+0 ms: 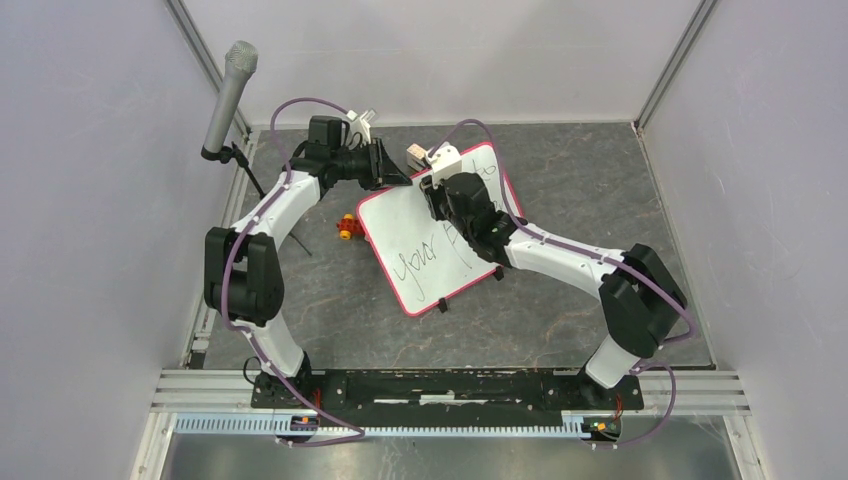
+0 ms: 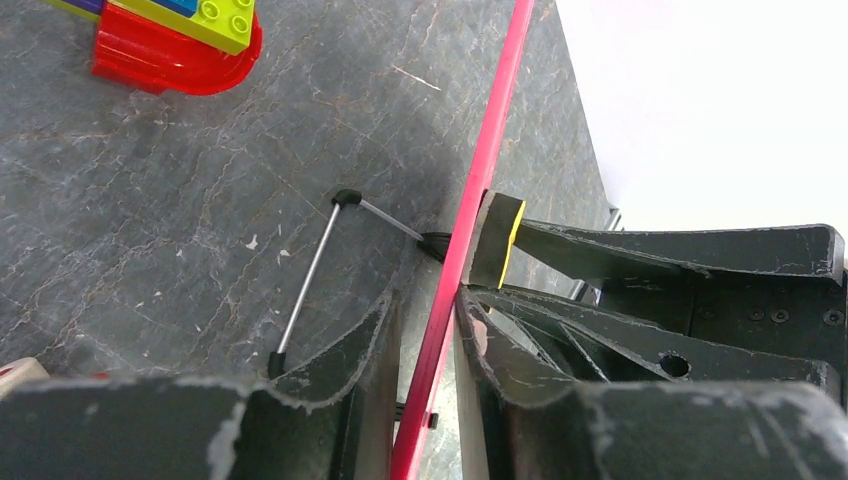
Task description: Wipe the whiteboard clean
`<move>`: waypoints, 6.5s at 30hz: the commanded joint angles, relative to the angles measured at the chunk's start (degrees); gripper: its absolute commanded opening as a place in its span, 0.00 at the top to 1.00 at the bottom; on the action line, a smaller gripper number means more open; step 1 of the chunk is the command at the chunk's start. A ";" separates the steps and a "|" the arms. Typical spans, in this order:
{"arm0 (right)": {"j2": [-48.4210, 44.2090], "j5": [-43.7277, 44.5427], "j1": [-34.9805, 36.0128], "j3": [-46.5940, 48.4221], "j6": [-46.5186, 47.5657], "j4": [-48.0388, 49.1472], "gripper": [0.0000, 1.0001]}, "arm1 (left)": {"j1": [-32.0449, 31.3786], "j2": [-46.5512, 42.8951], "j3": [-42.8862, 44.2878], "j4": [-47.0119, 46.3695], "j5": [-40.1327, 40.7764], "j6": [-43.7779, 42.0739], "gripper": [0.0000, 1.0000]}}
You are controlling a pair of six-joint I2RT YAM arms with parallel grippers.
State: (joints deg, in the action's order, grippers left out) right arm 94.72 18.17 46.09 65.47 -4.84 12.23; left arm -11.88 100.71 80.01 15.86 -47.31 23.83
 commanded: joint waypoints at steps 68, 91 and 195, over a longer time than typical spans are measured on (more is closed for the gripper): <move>-0.73 -8.15 -8.12 0.72 -8.45 4.03 0.73 | -5.25 4.77 5.21 0.23 6.38 -15.02 0.94; -7.67 -2.68 -8.41 -12.57 -7.83 2.57 0.73 | -6.75 -1.13 -1.20 -1.38 9.92 -30.69 0.98; -2.70 -4.54 -13.18 -9.81 -24.55 9.67 0.73 | -14.23 0.42 -1.76 2.25 16.53 -36.65 0.98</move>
State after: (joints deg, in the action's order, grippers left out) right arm 89.80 12.49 33.21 55.27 -24.36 19.62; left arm -22.06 99.26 80.23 13.17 -36.07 1.52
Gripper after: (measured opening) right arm 0.330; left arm 0.159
